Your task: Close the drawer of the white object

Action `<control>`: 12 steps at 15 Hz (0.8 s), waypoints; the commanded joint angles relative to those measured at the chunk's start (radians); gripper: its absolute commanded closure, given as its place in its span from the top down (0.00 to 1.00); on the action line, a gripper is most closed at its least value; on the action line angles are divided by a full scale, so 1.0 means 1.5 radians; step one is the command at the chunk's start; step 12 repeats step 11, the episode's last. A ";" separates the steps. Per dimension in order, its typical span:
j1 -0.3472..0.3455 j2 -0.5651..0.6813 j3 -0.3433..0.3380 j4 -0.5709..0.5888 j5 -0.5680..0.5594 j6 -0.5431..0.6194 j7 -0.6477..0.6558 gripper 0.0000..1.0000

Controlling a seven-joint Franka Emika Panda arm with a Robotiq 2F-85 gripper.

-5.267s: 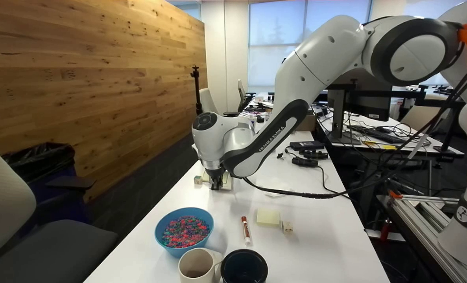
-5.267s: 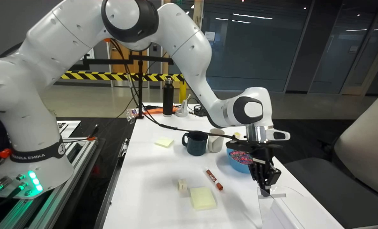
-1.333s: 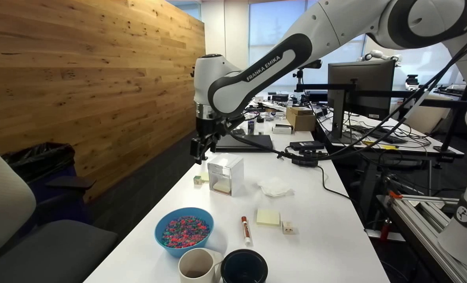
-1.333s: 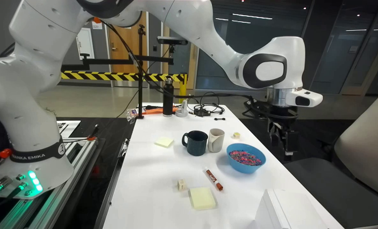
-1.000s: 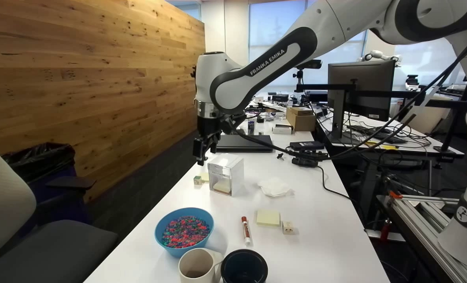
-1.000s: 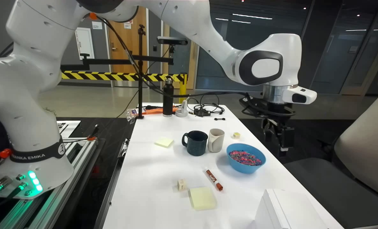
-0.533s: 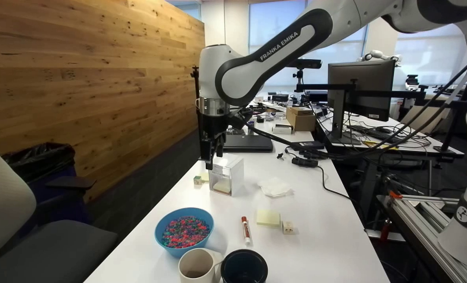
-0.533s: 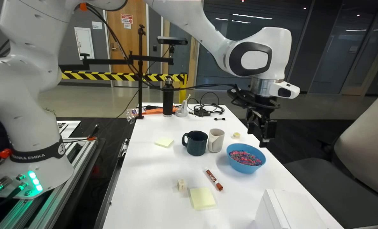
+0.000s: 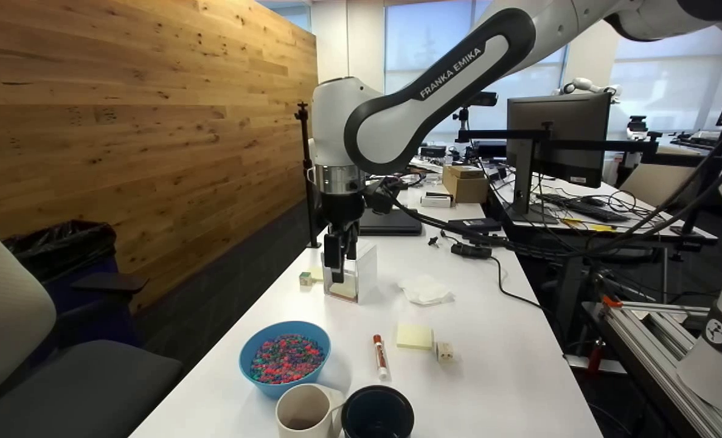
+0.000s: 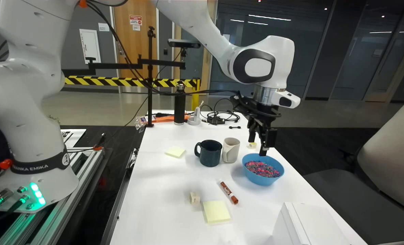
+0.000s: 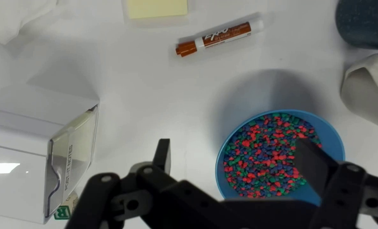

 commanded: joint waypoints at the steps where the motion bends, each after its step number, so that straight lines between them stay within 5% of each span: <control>1: 0.007 -0.026 -0.002 -0.035 0.012 0.002 0.011 1.00; 12: 0.008 -0.026 0.000 -0.042 0.016 0.003 0.011 1.00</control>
